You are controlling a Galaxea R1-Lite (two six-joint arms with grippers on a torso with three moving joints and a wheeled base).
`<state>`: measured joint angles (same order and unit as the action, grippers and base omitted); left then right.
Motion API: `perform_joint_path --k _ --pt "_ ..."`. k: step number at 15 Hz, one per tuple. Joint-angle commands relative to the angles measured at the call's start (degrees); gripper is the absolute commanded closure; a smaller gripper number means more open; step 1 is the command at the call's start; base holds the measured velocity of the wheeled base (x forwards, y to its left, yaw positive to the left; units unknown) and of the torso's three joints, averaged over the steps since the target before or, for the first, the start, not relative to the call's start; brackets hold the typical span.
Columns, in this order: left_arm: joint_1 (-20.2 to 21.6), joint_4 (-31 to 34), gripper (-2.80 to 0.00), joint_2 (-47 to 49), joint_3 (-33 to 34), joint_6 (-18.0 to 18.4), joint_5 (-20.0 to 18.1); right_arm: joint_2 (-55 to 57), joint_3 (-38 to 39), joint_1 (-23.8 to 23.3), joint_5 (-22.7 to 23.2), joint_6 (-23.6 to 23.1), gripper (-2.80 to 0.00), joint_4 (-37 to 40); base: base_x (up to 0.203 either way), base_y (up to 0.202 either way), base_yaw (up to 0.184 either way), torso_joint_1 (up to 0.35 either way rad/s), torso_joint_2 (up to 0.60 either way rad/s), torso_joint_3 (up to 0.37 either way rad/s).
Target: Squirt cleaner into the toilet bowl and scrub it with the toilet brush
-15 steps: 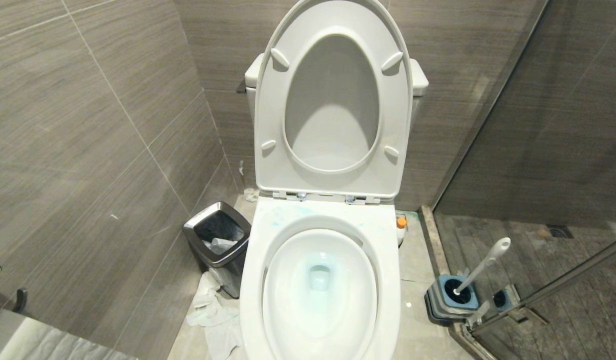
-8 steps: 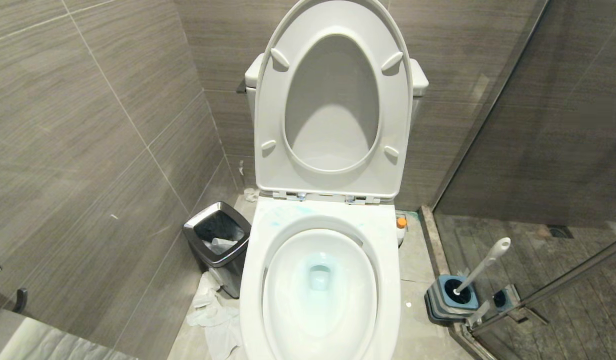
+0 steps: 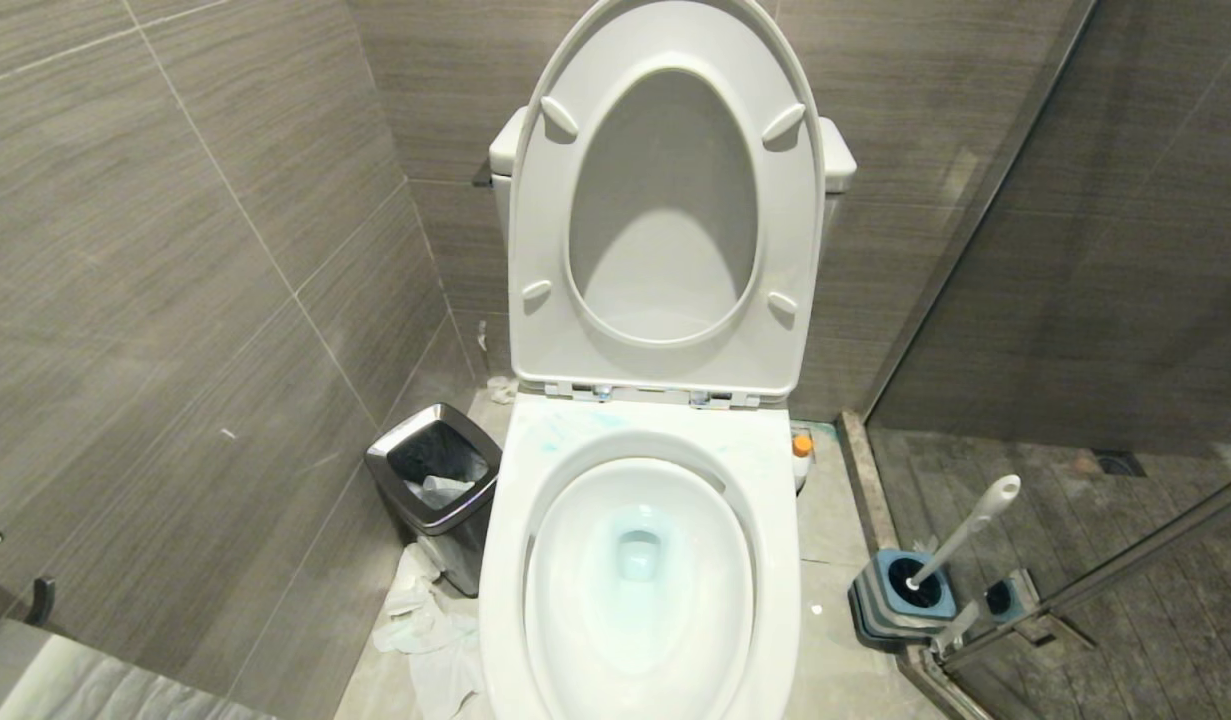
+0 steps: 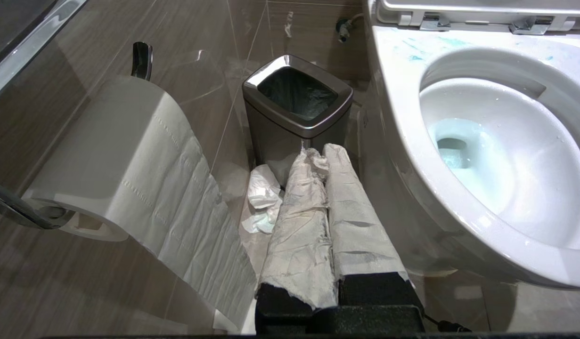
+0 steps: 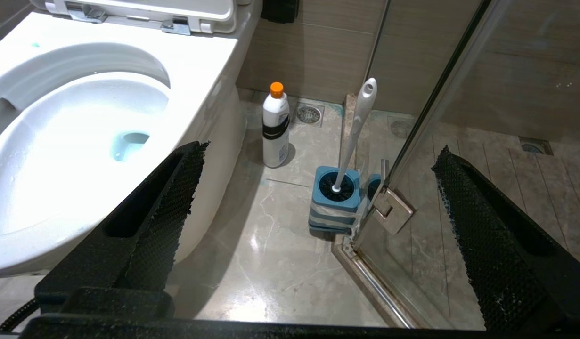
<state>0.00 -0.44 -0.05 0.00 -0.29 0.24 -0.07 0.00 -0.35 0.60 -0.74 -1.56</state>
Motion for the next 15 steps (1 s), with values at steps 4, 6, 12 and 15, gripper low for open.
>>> perform_joint_path --k 4,6,12,15 --pt "0.0 0.0 0.0 0.0 0.4 0.0 0.0 0.0 0.6 0.0 0.0 0.0 -2.8 0.0 0.0 0.0 0.0 0.0 0.0 0.0" --pt "0.0 0.0 0.0 0.0 0.4 0.0 0.0 0.0 0.6 0.0 0.0 0.0 -2.8 0.0 0.0 0.0 0.0 0.0 0.0 0.0" --pt "0.0 0.0 0.0 0.0 0.4 -0.1 0.0 0.0 0.6 0.0 0.0 0.0 -2.8 0.0 0.0 0.0 0.0 0.0 0.0 0.0" --pt "0.0 0.0 0.0 0.0 0.4 -0.1 0.0 0.0 0.6 0.0 0.0 0.0 -2.8 0.0 0.0 0.0 0.0 0.0 0.0 0.0"
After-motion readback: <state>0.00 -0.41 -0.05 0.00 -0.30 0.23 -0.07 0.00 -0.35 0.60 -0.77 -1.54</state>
